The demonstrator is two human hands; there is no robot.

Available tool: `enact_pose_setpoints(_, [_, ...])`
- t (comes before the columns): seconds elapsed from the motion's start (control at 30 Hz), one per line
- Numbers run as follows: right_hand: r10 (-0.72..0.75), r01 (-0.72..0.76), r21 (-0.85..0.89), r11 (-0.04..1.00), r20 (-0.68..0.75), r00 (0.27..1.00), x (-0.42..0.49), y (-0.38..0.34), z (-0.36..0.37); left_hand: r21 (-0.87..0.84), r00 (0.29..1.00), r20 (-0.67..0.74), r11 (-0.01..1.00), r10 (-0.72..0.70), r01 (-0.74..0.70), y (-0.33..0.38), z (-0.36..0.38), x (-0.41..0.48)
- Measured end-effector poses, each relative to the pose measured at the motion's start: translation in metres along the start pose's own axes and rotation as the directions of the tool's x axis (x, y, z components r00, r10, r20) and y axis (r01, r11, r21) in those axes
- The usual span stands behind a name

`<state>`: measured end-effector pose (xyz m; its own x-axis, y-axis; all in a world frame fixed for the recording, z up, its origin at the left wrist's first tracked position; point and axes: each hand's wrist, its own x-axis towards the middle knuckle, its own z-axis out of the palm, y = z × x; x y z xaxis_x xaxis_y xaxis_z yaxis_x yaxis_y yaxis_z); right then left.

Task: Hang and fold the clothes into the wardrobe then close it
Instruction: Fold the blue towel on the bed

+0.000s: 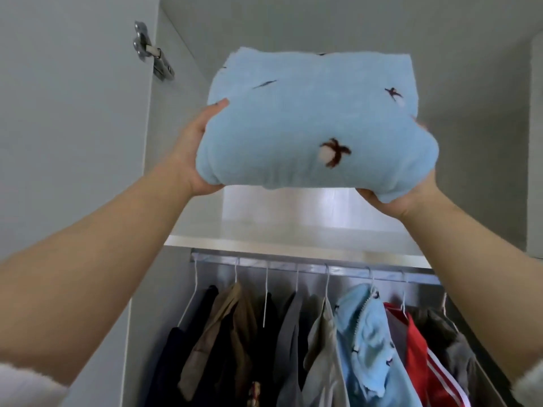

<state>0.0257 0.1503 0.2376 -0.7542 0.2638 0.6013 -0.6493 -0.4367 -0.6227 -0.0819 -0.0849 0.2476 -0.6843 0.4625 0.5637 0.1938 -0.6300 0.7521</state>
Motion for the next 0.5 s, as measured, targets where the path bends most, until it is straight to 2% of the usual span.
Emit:
enact_pose_setpoints(0.07, [0.058,-0.062,-0.081,0.995,-0.046,0.997,0.023,0.016,-0.019,0.042,0.999,-0.034,0.999,0.003,-0.002,-0.018,-0.018,0.016])
enact_pose_setpoints(0.17, [0.204,-0.22,-0.179,0.959,-0.103,0.974,0.035,0.055,-0.055,0.083,0.988,-0.119,0.991,-0.095,0.106,-0.054,-0.052,0.029])
enact_pose_setpoints(0.3, [0.358,-0.385,-0.234,0.893,-0.149,0.922,0.039,0.076,-0.068,0.099,0.914,-0.317,0.949,-0.253,0.298,-0.083,-0.073,0.036])
enact_pose_setpoints(0.37, [0.408,-0.463,-0.276,0.842,-0.234,0.883,0.046,0.071,-0.064,0.165,0.874,-0.395,0.914,-0.282,0.37,-0.081,-0.076,0.042])
enact_pose_setpoints(0.43, [0.411,-0.53,-0.381,0.758,-0.352,0.841,0.053,0.068,-0.065,0.237,0.857,-0.425,0.878,-0.291,0.416,-0.076,-0.079,0.046])
enact_pose_setpoints(0.5, [0.352,-0.529,-0.536,0.658,-0.402,0.845,0.054,0.071,-0.067,0.265,0.849,-0.432,0.858,-0.302,0.44,-0.076,-0.082,0.045])
